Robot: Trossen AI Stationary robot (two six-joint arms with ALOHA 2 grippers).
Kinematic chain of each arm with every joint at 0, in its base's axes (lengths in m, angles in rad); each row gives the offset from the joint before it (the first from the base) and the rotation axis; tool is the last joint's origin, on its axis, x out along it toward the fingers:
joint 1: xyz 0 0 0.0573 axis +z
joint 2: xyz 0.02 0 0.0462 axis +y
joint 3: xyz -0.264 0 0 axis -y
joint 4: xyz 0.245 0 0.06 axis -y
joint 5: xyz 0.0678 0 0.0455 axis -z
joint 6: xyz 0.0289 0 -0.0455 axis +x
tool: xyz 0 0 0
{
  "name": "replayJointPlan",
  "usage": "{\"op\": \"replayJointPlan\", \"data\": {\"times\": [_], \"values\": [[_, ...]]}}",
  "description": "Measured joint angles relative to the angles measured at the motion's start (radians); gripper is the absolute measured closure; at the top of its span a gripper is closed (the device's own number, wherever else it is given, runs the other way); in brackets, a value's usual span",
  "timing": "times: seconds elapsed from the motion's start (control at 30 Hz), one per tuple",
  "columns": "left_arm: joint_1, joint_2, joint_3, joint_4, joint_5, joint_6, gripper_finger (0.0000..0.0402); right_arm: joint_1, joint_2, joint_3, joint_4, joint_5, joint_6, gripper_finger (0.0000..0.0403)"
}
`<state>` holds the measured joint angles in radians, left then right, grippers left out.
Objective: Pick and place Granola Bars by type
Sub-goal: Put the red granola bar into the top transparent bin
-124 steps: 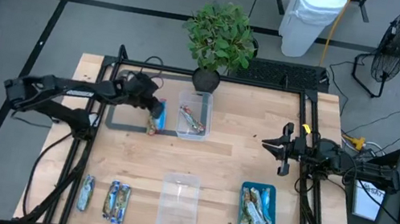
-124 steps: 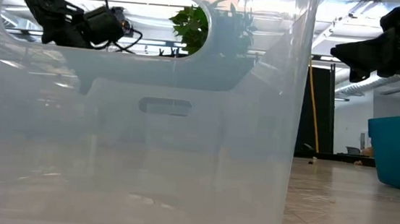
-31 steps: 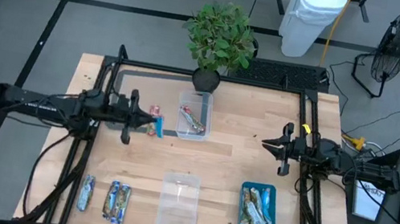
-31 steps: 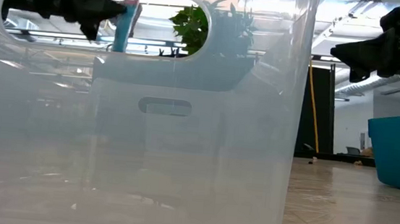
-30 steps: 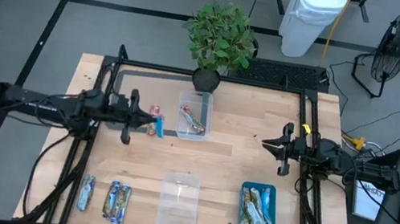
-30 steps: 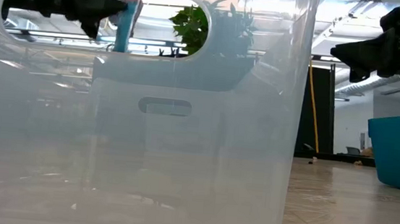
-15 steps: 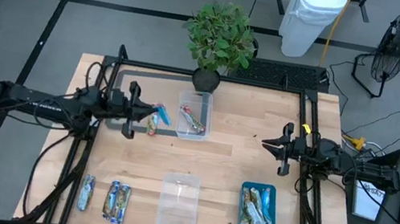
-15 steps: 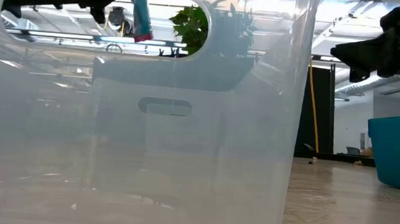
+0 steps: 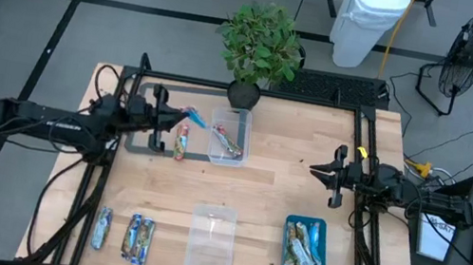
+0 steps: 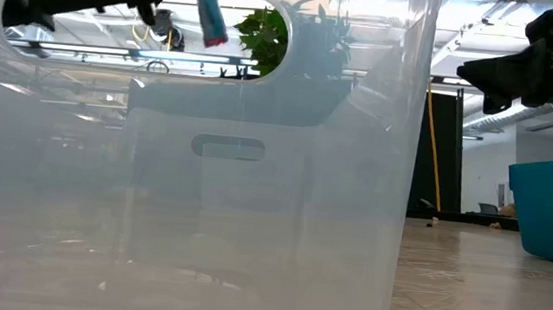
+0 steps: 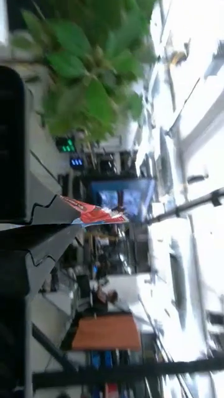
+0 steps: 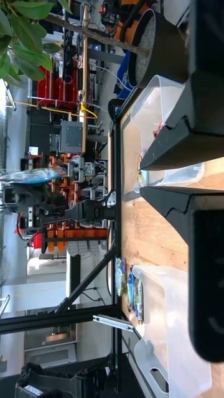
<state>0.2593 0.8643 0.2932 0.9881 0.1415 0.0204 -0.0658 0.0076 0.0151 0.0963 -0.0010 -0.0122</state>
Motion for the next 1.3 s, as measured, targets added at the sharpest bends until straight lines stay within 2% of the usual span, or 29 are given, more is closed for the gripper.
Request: {"op": "replayJointPlan", "data": {"times": [0.17,0.43,0.63,1.3], "values": [[0.034,0.058,0.090,-0.017,0.084,-0.030,0.0401,0.000,0.000,0.000,0.000,0.000,0.000,0.0359],[0.061,0.177,0.314,-0.390,0.114,0.033,0.0401,0.000,0.000,0.000,0.000,0.000,0.000,0.0359],[0.061,0.285,0.420,-0.494,0.116,0.060,0.0401,0.000,0.000,0.000,0.000,0.000,0.000,0.0358],[0.068,0.524,0.437,-0.539,0.111,0.075,0.0401,0.000,0.000,0.000,0.000,0.000,0.000,0.0358]]}}
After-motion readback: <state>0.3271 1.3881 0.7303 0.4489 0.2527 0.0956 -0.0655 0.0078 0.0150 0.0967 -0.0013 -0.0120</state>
